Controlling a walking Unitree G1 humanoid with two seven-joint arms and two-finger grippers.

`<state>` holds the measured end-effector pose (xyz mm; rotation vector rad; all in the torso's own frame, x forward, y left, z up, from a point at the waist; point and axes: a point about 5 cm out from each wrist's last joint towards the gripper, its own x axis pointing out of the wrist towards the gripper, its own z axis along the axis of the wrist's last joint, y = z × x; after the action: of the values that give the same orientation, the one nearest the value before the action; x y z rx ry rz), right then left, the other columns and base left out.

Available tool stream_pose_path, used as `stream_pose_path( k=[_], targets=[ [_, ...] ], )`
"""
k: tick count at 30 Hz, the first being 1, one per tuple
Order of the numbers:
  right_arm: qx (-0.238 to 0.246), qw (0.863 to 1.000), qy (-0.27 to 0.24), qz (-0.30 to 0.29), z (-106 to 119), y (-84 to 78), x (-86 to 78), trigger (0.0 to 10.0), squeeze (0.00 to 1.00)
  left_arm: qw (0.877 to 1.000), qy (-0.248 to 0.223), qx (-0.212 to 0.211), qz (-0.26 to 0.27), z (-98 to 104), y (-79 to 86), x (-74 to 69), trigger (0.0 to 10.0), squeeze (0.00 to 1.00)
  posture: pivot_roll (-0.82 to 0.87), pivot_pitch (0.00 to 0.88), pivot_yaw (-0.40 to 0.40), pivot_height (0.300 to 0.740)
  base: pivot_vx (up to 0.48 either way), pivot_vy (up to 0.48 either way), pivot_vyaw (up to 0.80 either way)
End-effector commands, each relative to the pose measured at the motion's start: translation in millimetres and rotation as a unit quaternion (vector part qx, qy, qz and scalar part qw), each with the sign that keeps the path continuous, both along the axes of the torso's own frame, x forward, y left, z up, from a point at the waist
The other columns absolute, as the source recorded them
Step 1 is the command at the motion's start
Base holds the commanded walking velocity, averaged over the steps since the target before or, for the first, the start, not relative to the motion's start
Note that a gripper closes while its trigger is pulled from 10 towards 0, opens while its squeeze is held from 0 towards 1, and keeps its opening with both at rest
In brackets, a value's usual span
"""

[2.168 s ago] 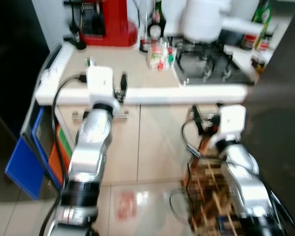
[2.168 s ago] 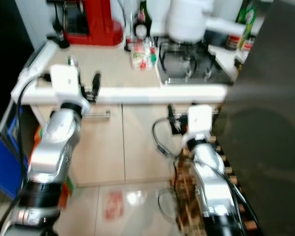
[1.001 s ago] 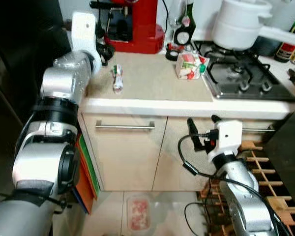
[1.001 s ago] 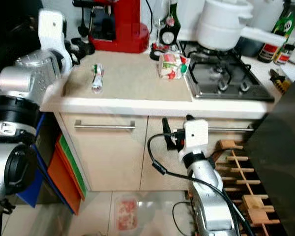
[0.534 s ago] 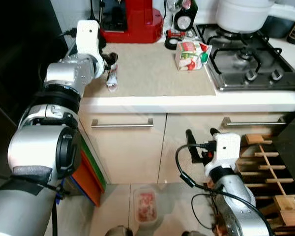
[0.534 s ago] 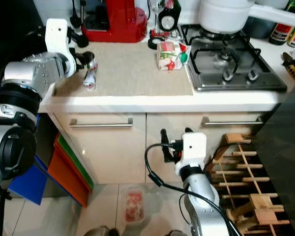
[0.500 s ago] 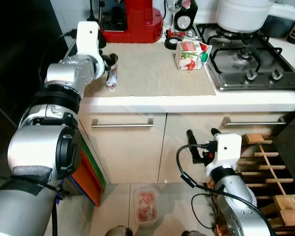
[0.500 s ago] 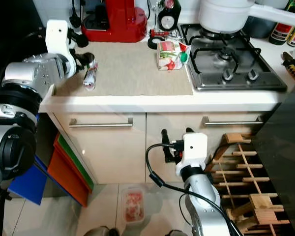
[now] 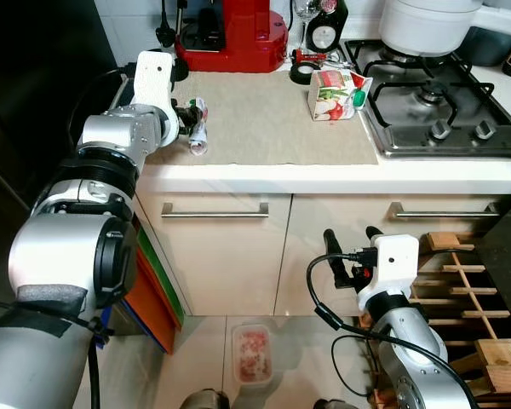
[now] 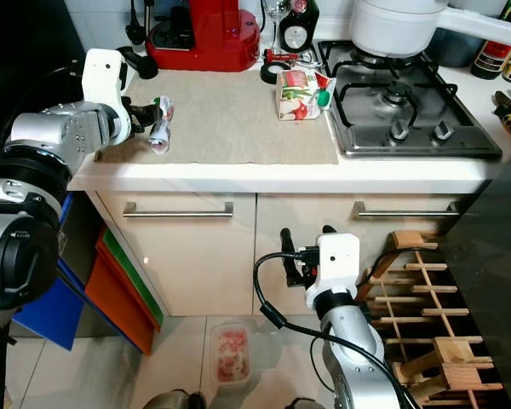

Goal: Restocking fridge

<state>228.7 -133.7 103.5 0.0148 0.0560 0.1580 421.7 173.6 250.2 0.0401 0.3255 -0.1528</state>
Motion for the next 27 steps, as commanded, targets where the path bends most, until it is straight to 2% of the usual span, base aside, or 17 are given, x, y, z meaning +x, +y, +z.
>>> stream_pose_path(
  k=[1,6,7,22,23,24,27],
  targets=[
    [0.0,1.0,-0.004,0.0,4,1.2,0.5,10.0,0.27,1.0,-0.005,0.004,-0.008,8,-2.4,1.2,10.0,0.0,0.0,0.056,0.072,0.74,0.0,0.0,0.0],
    [-0.001,1.0,-0.006,-0.01,4,0.3,0.4,10.0,0.28,1.0,-0.012,0.009,-0.026,7,-12.3,2.3,10.0,0.0,-0.02,0.05,0.08,0.74,0.0,0.0,0.0],
    [-0.001,1.0,-0.008,-0.01,5,0.8,0.3,10.0,0.28,0.999,-0.011,0.013,-0.029,6,-13.2,2.3,10.0,1.0,-0.03,0.048,0.081,0.74,0.0,0.0,0.0],
    [-0.009,1.0,-0.006,-0.009,6,-3.6,-0.6,10.0,0.28,0.999,0.001,0.027,-0.018,-7,-11.6,1.6,10.0,1.0,-0.04,0.055,0.067,0.74,0.0,0.0,0.0],
    [-0.008,1.0,-0.006,-0.009,6,-3.3,-0.3,10.0,0.28,0.999,0.004,0.026,-0.019,-8,-12.2,1.5,10.0,0.66,-0.04,0.055,0.067,0.74,0.0,0.0,0.0],
    [-0.008,1.0,-0.006,-0.009,6,-3.0,-0.1,10.0,0.28,1.0,0.008,0.022,-0.02,-11,-14.0,1.2,10.0,0.0,-0.04,0.059,0.067,0.74,0.0,0.0,0.0],
    [-0.008,1.0,-0.005,-0.009,6,-2.9,-0.6,10.0,0.28,1.0,0.011,0.019,-0.021,-14,-15.8,0.9,10.0,0.0,-0.04,0.059,0.067,0.74,0.0,0.0,0.0]
  ],
)
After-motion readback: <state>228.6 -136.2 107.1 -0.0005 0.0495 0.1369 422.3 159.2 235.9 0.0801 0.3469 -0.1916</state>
